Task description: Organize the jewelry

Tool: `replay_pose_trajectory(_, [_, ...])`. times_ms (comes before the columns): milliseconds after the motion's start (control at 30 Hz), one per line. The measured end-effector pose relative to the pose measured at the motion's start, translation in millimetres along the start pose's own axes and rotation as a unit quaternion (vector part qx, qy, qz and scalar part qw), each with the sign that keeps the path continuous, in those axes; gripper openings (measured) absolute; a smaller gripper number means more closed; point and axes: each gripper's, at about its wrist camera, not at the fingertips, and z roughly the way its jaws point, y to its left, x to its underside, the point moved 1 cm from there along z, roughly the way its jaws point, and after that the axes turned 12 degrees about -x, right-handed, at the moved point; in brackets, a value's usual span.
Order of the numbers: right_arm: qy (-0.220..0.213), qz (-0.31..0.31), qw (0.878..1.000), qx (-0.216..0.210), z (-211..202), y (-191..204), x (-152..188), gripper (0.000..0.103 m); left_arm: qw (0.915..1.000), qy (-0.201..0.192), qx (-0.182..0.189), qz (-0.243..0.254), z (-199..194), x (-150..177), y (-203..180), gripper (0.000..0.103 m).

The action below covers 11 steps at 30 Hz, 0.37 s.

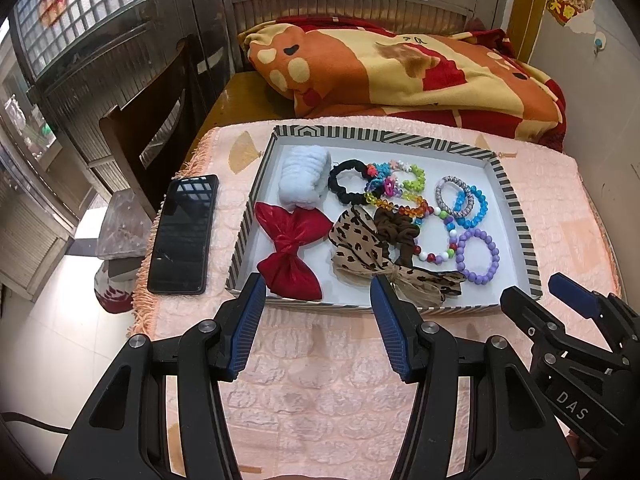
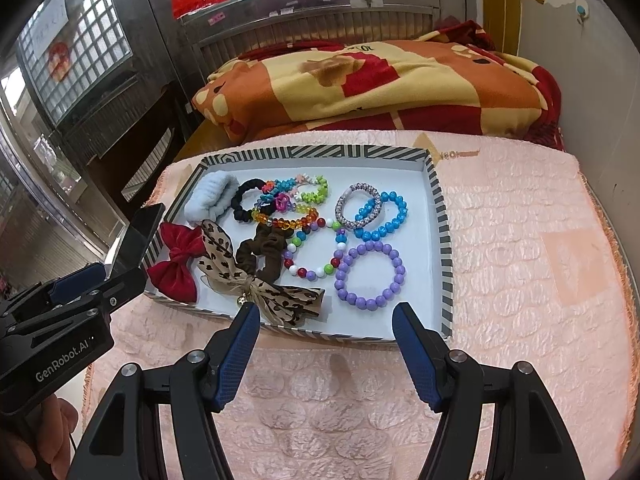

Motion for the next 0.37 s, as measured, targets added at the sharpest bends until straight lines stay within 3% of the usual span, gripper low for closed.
replay_pose_trajectory(367, [-0.013,0.006,1.000,0.003,-5,-23,-2,0.066,0.9999,0.006,0.008,0.003,7,1,-5,0.054])
